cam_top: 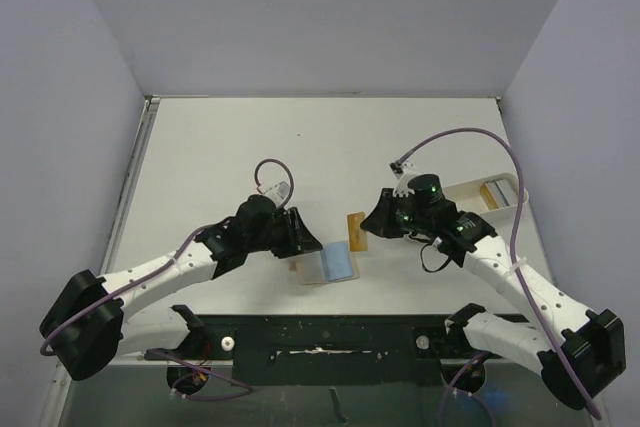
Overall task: Put the credit cards into the card holder
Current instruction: Pick up the credit card from the storage box.
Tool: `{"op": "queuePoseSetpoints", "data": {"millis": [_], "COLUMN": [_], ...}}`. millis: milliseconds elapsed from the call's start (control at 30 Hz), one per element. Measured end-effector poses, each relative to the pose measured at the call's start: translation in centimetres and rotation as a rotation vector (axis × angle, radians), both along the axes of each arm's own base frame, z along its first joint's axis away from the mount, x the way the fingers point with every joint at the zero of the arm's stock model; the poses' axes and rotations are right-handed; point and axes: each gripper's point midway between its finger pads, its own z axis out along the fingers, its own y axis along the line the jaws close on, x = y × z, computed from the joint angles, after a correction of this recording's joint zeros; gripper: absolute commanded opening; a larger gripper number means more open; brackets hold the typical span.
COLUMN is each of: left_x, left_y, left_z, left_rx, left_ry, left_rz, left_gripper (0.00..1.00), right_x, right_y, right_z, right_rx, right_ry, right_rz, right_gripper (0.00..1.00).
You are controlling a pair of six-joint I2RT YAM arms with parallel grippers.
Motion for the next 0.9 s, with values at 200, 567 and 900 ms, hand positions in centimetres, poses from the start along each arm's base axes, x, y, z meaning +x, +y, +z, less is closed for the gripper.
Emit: {"op": "queuePoseSetpoints", "data": {"millis": [200, 567, 900], "left_x": [-0.4, -1.1, -0.9], "left_y": [-1.1, -2.2, -2.3], "left_z": [1.1, 4.7, 5.9], "left_rx": [-0.116, -0.329, -0.38], "left_ry": [0.004, -0.037, -0.067], "left_rz": [-0.013, -0.032, -0.031], "left_gripper": [0.42, 0.45, 0.2], "right_x": [-1.1, -2.1, -2.9], "right_y": [3.1, 5.4, 6.3], "right_z": [0.0, 2.3, 2.7], "right_rx": [0.091, 0.255, 0.331], "right_ry": [0.022, -0.001, 0.02], "right_rz": [0.067, 0.13, 0.167], "right_gripper": [0.0, 0.0, 0.06]}}
